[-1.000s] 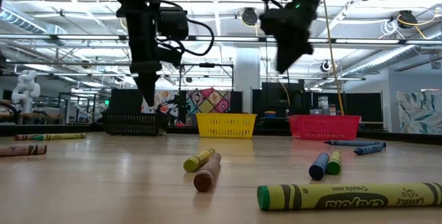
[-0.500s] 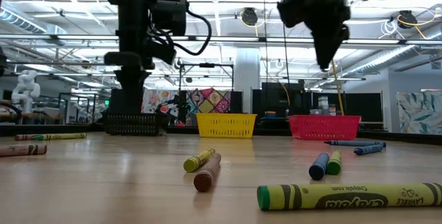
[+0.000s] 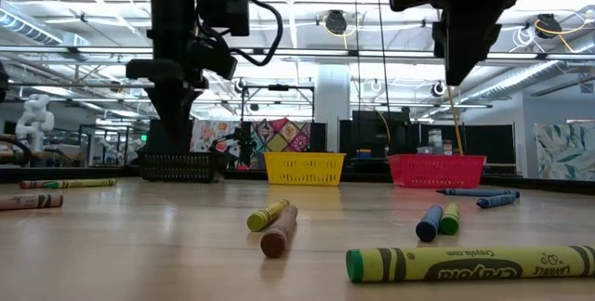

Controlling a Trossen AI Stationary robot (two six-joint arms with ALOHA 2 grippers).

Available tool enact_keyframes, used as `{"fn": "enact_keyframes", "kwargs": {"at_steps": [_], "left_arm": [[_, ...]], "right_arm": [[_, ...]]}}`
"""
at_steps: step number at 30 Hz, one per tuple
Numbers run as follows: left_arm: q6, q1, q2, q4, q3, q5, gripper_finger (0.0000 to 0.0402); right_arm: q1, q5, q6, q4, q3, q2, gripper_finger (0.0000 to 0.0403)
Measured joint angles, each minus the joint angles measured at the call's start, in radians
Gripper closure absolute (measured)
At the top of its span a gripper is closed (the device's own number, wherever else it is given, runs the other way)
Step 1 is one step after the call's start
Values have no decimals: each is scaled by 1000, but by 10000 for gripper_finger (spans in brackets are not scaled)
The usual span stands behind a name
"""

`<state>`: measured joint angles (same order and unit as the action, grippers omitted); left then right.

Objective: Sort crayons
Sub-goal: Put the green crayon into the red bin

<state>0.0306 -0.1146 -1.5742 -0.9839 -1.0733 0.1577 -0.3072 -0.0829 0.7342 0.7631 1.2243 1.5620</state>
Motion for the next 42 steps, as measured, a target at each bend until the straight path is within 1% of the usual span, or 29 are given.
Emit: {"fn": "enact_keyframes", "kwargs": {"at_steps": [3, 8, 11, 15, 19, 23, 27, 29, 33, 35, 42], "left_arm": [[-15, 4, 0, 14, 0, 0, 324], [-26, 5, 0, 13, 0, 0, 324], [-27, 5, 0, 12, 0, 0, 324], [-45, 4, 0, 8, 0, 0, 324], [-53, 6, 0, 3, 0, 0, 324], [-52, 6, 0, 2, 0, 0, 324], [-53, 5, 0, 2, 0, 0, 324], [-56, 5, 0, 2, 0, 0, 324], [-77, 6, 0, 2, 0, 0, 324], [-78, 6, 0, 1, 0, 0, 324], [-78, 8, 0, 3, 0, 0, 324]], "right_arm": [[-39, -24, 28, -131, -43, 0, 321], [-104, -17, 63, -325, -93, 19, 321], [-133, 26, 48, -416, -97, 70, 321], [-157, 30, -14, -537, -96, 151, 321], [-186, 30, -20, -547, -62, 236, 321], [-221, 30, -21, -549, 2, 307, 321], [-257, 41, -89, -538, 97, 365, 321], [-272, 81, -111, -497, 149, 384, 321], [-292, 168, -94, -327, 239, 419, 321], [-297, 190, -69, -282, 250, 427, 321], [-316, 186, -4, -265, 252, 430, 321]]}}
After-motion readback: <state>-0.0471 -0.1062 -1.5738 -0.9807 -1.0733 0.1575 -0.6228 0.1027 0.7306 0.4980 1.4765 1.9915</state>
